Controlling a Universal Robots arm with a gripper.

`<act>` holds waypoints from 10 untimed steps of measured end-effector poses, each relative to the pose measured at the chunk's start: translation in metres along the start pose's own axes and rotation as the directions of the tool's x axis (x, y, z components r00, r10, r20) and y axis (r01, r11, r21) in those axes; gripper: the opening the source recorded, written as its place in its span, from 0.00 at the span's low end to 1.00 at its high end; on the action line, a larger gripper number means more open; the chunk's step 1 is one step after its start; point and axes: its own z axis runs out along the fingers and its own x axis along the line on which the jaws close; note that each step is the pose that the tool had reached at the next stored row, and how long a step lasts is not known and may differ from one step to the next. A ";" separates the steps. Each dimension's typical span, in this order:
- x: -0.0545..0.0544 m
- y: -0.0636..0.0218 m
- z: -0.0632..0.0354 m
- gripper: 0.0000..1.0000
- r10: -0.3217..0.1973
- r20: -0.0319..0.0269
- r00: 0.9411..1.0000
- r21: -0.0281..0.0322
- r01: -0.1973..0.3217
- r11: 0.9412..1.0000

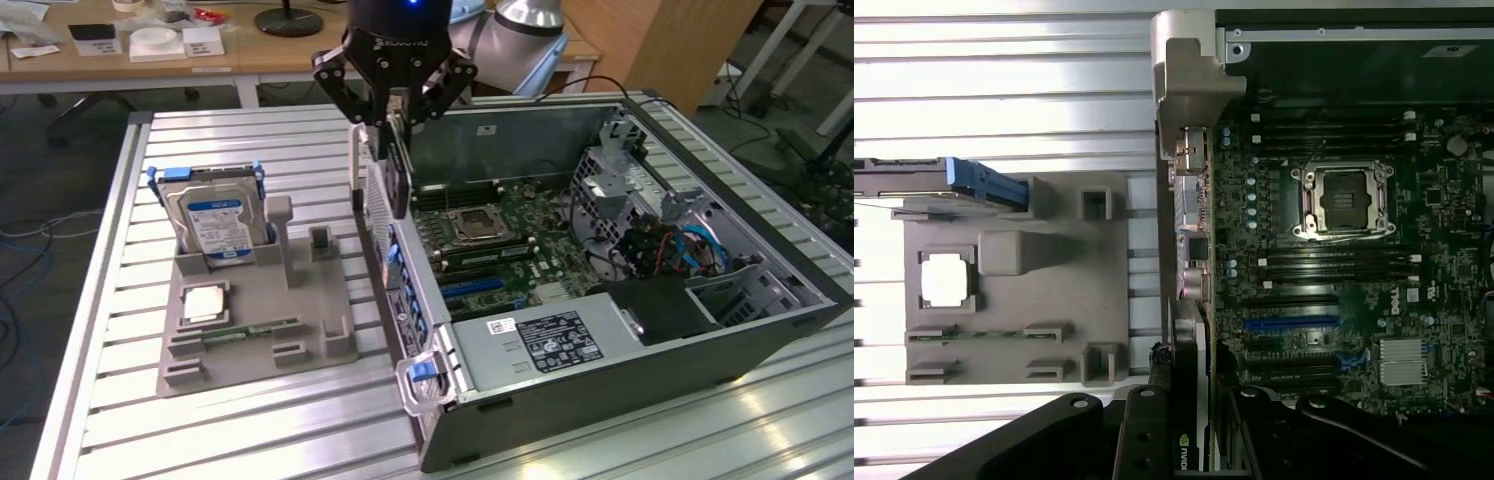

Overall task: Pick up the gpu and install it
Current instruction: 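Pick up the gpu and move the gpu toward the slot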

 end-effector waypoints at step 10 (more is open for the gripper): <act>-0.015 0.0009 0.0003 0.27 0.000 0.000 1.000 0.000 0.000 1.000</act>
